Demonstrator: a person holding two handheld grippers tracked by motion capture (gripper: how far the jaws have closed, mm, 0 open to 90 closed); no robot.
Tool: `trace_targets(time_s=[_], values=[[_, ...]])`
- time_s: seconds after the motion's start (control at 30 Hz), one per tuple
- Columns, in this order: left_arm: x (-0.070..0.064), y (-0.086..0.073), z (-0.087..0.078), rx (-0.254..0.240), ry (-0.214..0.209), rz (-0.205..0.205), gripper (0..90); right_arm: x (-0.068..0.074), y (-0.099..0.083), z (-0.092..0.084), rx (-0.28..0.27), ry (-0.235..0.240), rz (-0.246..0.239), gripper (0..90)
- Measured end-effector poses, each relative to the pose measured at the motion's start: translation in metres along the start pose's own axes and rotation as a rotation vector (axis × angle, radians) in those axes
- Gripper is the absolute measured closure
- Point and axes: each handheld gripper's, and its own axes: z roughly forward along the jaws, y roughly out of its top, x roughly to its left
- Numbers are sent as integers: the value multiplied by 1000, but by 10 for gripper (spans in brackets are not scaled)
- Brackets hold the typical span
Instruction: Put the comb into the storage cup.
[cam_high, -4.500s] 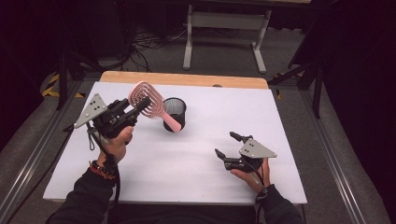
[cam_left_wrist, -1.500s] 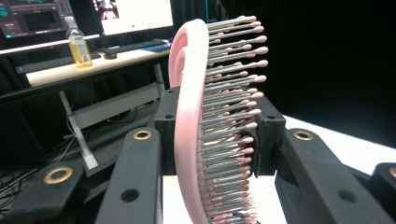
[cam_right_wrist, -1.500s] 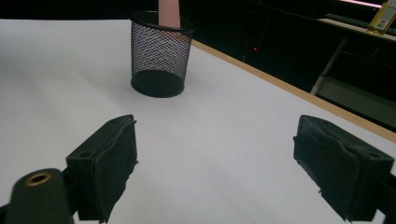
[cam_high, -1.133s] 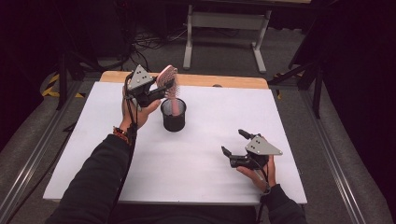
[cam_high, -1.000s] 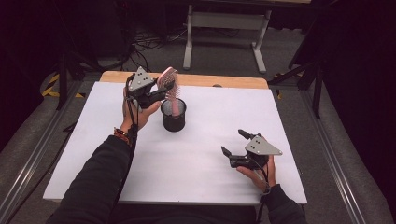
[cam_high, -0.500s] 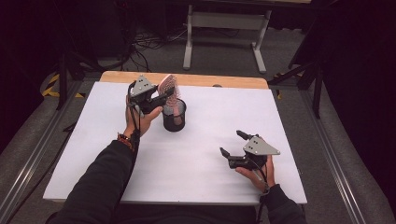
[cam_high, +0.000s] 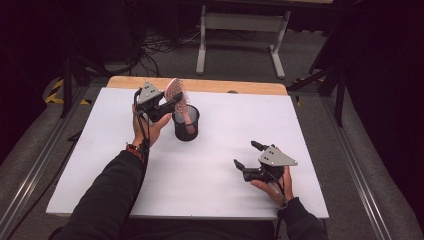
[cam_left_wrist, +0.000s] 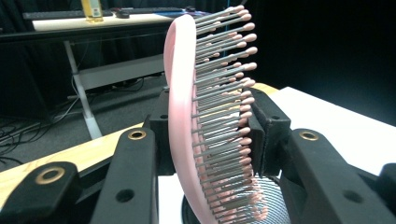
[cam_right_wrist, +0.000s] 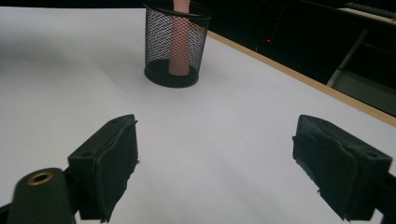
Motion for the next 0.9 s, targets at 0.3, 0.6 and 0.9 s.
trace_targets(time_s=[0.3, 0.6, 0.9], values=[[14, -15, -1, 2, 14, -62, 560, 4, -2, 5, 16, 21, -6, 149], [15, -32, 4, 24, 3, -99, 525, 9, -2, 6, 20, 36, -29, 153], [19, -38, 3, 27, 22, -107, 478, 12, -1, 8, 34, 61, -46, 157]])
